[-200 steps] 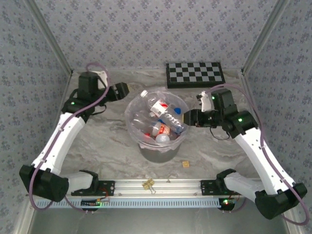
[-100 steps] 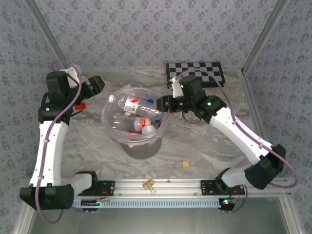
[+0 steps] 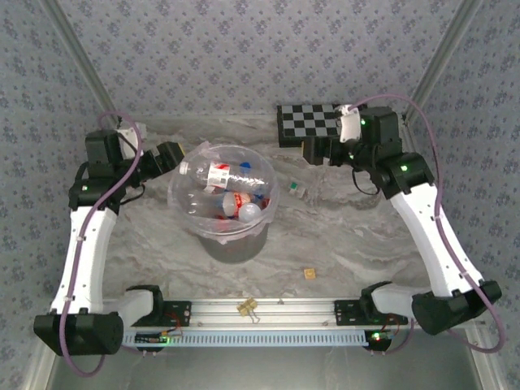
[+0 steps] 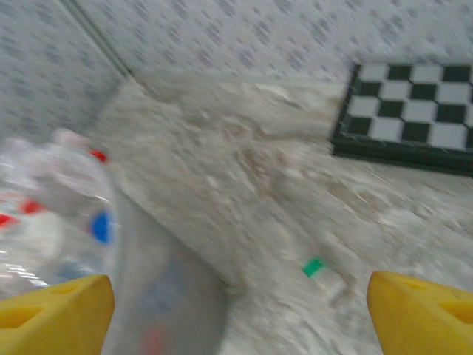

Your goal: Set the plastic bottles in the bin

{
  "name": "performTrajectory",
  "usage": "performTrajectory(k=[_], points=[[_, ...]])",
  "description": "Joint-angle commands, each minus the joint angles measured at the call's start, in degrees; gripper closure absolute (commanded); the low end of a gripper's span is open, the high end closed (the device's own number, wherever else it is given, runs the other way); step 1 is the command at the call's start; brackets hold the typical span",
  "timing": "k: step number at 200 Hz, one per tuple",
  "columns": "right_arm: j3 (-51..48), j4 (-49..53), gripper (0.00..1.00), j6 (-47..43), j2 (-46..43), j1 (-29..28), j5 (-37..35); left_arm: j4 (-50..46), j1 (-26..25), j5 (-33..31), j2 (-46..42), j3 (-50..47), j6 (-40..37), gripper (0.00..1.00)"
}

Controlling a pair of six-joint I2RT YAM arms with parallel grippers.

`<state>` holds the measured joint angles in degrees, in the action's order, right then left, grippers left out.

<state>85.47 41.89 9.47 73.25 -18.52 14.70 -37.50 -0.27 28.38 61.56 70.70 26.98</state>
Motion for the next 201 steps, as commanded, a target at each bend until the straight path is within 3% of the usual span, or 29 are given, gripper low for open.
performTrajectory(k=[1,26,49,108,178,201], points=[[-2.3,4.8,0.06,-10.5,8.7,1.1,-0.3,-2.3,-1.1,2.5,-2.7,-0.6,-2.1,0.12],[-0.9,4.5,0.03,-16.3,16.9,0.3,1.8,-4.2,-2.8,0.7,-3.8,-1.8,-3.1,0.12],[0.8,2.9,0.01,-19.7,24.0,-1.4,3.5,-5.3,-3.2,-0.6,-3.7,-2.9,-2.8,0.19],[8.5,4.2,0.05,-18.1,40.5,-6.4,3.9,-4.1,-3.8,-0.4,-3.5,-3.8,-1.1,0.32],[9.5,1.4,0.12,-15.2,47.4,-7.3,-0.2,-2.9,-4.7,-0.1,-2.6,-4.1,-0.5,0.38],[10.0,0.9,0.07,-14.2,48.0,-7.2,-2.7,-2.4,-4.9,-0.1,-2.0,-4.0,-0.3,0.39]])
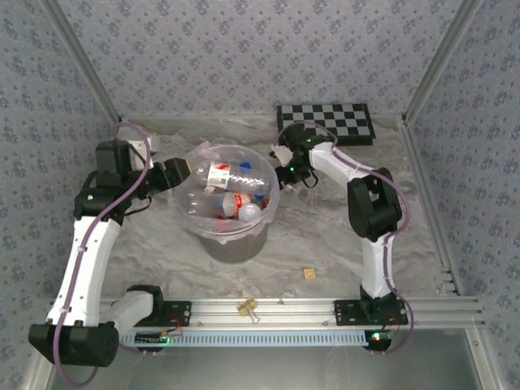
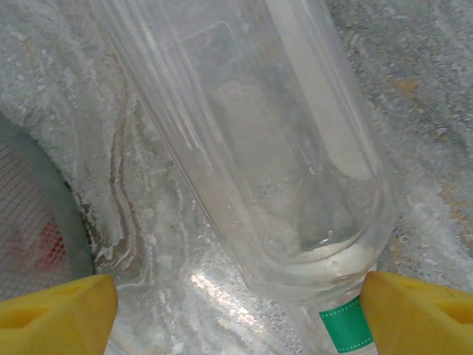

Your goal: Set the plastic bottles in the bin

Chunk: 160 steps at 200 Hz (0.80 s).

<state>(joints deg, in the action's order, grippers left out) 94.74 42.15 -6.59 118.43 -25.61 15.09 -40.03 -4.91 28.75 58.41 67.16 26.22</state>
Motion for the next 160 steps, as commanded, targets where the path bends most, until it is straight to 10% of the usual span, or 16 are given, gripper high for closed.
performTrajectory(k=[1,160], points=[[0.8,0.7,0.07,1.8,2.9,-0.2,-3.3,0.1,-0.3,-0.5,1.2,-0.4,0.5,0.39],[30.0,12.8,0.03,8.4,20.1,-0.3,-11.0,5.0,-1.3,1.9,2.4,-0.5,3.2,0.41]])
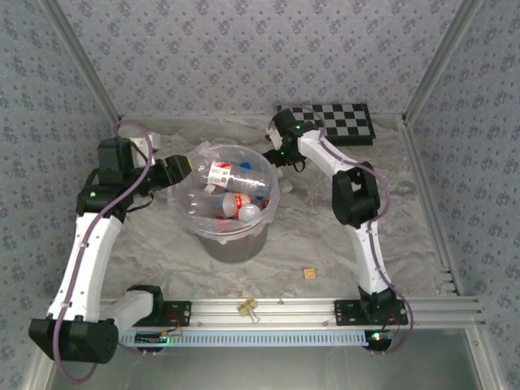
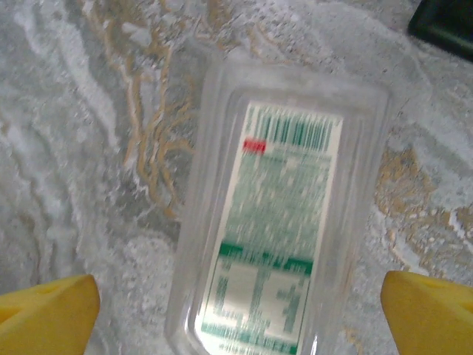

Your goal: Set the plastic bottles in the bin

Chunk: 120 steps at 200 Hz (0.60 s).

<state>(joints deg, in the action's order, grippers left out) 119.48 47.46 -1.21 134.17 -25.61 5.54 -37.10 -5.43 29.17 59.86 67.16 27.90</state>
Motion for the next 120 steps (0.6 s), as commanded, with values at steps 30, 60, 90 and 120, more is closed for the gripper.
performTrajectory(k=[30,60,90,120], points=[[6.5,8.7,0.21,4.2,4.6,-0.5,-1.1,2.4,-1.4,1.4,1.1,-0.2,1.5,0.42],[7.4,10.0,0.30,4.7,3.9,0.6,-0.7,4.8,-2.6,2.7,2.5,-1.2,3.1,0.43],[4.7,9.3,0.36,4.9,-1.0,2.3,-0.3,6.6,-6.2,0.9,4.4,-1.1,3.5,0.44],[-0.5,8.9,0.39,3.9,-9.1,5.9,0.4,10.6,-11.4,-0.2,8.2,-0.4,5.1,0.47]])
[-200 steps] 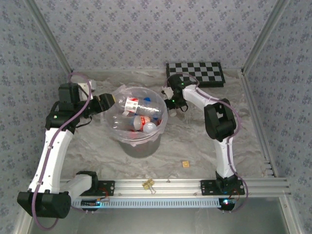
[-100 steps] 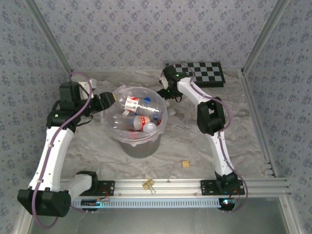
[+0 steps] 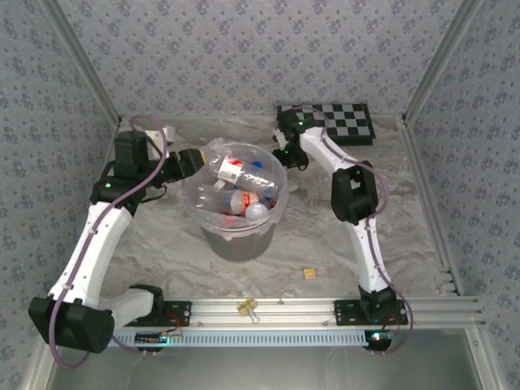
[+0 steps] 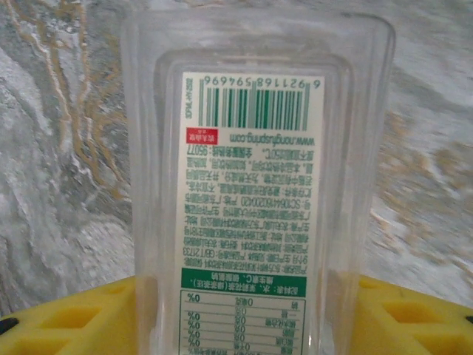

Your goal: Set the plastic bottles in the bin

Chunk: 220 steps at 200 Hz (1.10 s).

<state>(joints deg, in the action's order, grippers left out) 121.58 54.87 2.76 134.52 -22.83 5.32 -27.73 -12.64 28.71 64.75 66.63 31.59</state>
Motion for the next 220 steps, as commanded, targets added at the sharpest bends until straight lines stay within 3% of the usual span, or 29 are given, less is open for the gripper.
performTrajectory(k=[1,65,105,128,154,172,220], points=[[-2.9,1.5,0.39,-0.1,-9.6,3.3,0.7,1.4,-4.3,0.2,3.5,0.3,1.5,0.47],[-19.8,-1.4,0.40,2.3,-35.2,19.3,6.5,10.0,-17.4,-3.8,20.7,11.3,8.4,0.50],[-17.0,5.5,0.41,2.7,-45.9,28.8,2.3,12.3,-23.6,-8.5,29.1,20.5,8.8,0.48],[-14.5,6.1,0.42,4.6,-50.8,31.8,5.5,12.3,-24.8,-8.5,31.5,24.0,8.1,0.47],[-13.6,3.9,0.44,6.5,-55.4,30.6,16.3,11.5,-24.8,-8.5,30.2,25.0,5.1,0.41],[-12.8,3.5,0.45,7.4,-57.6,26.7,21.7,9.5,-24.2,-8.6,27.6,25.5,2.3,0.33],[-13.1,8.7,0.47,4.0,-58.8,6.4,16.1,6.3,-22.1,-7.7,20.7,25.3,-2.1,0.24]])
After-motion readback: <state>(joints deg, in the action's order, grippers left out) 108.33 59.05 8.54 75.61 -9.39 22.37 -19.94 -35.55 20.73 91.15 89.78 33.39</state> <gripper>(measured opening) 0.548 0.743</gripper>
